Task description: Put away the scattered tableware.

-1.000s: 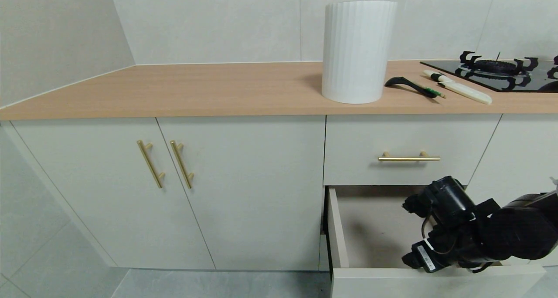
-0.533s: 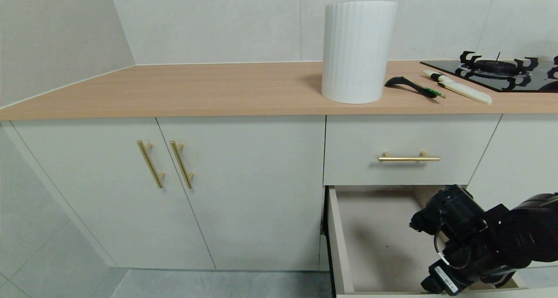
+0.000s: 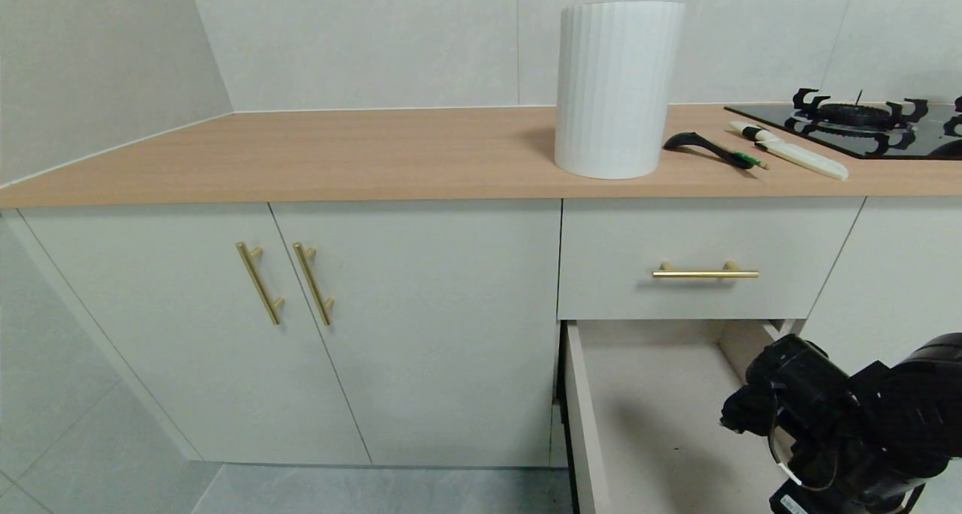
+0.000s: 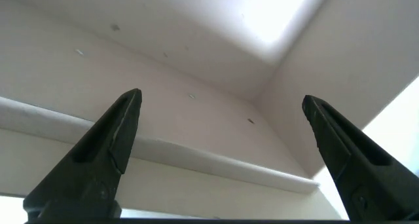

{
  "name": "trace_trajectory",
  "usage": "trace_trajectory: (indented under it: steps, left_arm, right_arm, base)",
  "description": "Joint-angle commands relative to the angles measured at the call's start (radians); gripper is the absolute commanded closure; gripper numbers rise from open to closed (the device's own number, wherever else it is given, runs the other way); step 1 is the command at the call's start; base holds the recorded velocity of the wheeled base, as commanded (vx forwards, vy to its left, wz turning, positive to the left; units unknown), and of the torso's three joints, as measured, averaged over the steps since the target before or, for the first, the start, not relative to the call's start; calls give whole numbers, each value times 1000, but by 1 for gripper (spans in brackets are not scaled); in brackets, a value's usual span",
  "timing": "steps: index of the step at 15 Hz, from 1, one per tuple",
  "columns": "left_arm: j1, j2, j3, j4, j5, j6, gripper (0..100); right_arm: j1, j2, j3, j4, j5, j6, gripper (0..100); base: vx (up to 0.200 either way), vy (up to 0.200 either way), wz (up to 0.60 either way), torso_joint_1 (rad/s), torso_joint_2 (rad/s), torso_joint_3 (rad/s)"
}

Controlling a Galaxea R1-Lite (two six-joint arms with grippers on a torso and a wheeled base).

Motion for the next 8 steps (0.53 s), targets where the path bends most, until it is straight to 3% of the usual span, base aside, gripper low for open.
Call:
trace_trajectory:
  steps: [1,8]
  left_arm:
    - [0,2,0,0,0,0,0]
    - [0,2,0,0,0,0,0]
  right_arm:
    - [1,-21,1,14,1,-19,0]
    - [1,-27,-16,18,-1,-16,0]
  base:
    - [0,0,0,0,0,0]
    - [0,0,0,0,0,0]
